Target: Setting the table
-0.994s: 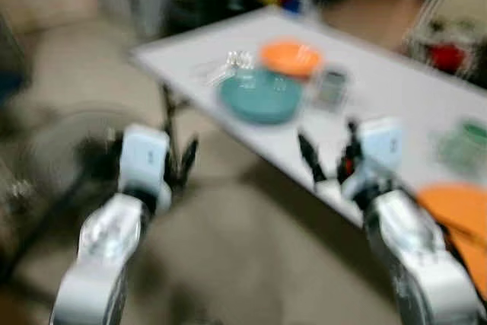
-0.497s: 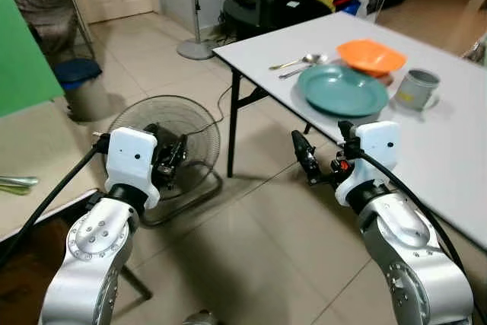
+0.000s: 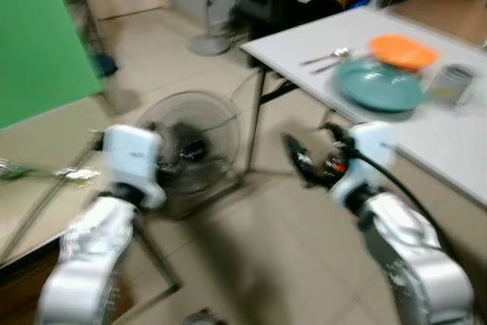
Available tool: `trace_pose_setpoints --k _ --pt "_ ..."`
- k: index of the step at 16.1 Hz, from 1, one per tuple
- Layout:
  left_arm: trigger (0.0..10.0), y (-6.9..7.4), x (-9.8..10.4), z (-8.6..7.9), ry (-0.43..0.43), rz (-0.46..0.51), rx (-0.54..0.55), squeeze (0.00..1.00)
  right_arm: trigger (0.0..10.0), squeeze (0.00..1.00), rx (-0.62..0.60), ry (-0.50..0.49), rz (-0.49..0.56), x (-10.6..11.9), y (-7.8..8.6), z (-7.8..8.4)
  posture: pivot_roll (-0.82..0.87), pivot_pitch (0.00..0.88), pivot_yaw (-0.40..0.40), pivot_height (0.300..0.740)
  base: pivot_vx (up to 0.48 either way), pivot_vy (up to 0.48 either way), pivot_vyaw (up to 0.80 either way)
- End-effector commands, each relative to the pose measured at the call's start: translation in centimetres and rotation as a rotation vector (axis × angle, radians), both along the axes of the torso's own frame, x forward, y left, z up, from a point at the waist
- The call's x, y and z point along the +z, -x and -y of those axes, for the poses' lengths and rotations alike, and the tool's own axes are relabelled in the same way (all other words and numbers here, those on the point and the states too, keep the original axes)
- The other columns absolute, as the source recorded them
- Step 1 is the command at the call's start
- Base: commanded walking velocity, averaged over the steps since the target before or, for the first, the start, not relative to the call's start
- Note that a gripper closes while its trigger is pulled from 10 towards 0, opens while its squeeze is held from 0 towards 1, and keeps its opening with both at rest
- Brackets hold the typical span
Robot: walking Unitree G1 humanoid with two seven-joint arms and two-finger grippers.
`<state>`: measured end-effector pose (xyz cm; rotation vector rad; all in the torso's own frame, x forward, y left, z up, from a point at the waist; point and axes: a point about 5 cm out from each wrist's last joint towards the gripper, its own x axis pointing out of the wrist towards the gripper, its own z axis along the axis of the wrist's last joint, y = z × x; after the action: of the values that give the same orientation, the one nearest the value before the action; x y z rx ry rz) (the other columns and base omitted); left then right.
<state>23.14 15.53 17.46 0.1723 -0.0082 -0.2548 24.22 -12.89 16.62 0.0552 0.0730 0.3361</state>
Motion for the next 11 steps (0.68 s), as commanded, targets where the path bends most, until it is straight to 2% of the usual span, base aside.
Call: trace_pose_setpoints --k 1,8,10,11 --pt "10.0 0.09 0.29 -0.59 -0.018 0.008 0.025 0.0 10.0 1.0 0.045 -0.009 0.013 0.26 0.03 -0.79 0.19 0.0 0.006 0.727 0.0 0.322 0.8" --pt "10.0 0.04 0.31 -0.46 -0.015 0.012 0.027 0.0 10.0 1.0 0.117 0.013 0.029 0.26 -0.32 -1.15 0.2 0.0 -0.001 0.727 0.0 0.314 0.8" --pt "10.0 -0.05 0.44 -0.51 -0.017 0.026 0.041 0.0 10.0 1.0 0.129 0.018 0.034 0.27 -0.35 -1.3 0.2 0.0 -0.001 0.727 0.0 0.0 0.8" --pt "10.0 -0.2 0.58 -0.55 -0.018 0.036 0.049 0.0 10.0 1.0 0.137 0.021 0.039 0.31 -0.4 -1.36 0.2 0.0 -0.002 0.727 0.0 -0.48 0.8"
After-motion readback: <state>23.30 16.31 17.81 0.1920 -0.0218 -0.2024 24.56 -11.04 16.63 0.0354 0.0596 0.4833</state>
